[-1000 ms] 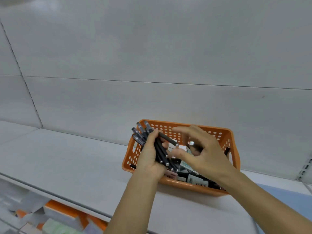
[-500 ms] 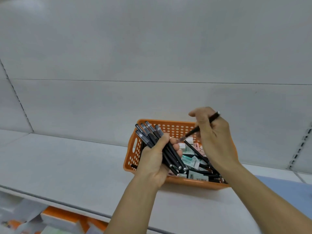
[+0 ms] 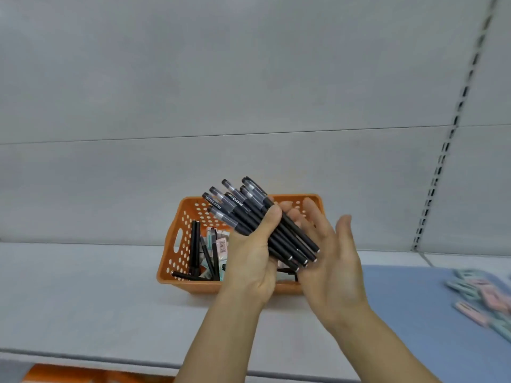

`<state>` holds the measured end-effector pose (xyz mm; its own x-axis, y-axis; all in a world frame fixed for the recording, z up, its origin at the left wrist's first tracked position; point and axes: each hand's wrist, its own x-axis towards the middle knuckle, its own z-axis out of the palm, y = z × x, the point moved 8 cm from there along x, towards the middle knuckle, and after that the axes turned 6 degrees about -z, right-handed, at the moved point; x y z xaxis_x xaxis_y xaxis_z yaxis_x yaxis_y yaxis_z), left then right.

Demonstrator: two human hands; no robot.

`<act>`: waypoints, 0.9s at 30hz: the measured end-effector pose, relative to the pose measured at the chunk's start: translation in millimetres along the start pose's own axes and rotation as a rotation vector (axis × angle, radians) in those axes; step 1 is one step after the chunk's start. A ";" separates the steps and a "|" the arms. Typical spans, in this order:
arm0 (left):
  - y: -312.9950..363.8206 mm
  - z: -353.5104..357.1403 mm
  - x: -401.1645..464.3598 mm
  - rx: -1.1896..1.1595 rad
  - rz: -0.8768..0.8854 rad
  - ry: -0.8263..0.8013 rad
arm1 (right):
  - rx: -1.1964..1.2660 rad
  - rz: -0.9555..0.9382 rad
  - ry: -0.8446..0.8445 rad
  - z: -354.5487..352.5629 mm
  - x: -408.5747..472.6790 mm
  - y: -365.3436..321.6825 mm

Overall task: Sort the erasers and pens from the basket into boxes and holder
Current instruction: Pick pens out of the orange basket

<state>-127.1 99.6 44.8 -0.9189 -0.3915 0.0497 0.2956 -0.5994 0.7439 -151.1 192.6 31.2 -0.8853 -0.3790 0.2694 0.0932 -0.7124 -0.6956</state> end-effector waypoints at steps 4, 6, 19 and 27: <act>-35.5 59.5 -15.0 0.152 -0.007 -0.142 | 0.334 0.137 0.232 -34.2 0.4 -20.0; -57.1 84.6 -20.8 0.189 -0.019 -0.169 | 0.362 0.121 0.264 -54.8 -1.6 -42.5; -204.0 247.7 -56.8 0.540 -0.092 -0.347 | -0.709 0.075 -0.135 -211.1 -73.4 -234.2; -359.4 321.4 -93.6 0.354 -0.552 -0.480 | -0.715 0.340 -0.108 -321.1 -130.5 -292.0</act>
<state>-231.4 576.0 -13.0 -0.9437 0.2865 -0.1655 -0.2596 -0.3311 0.9072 -209.0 639.8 -14.7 -0.8086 -0.5884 0.0030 0.0035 -0.0099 -0.9999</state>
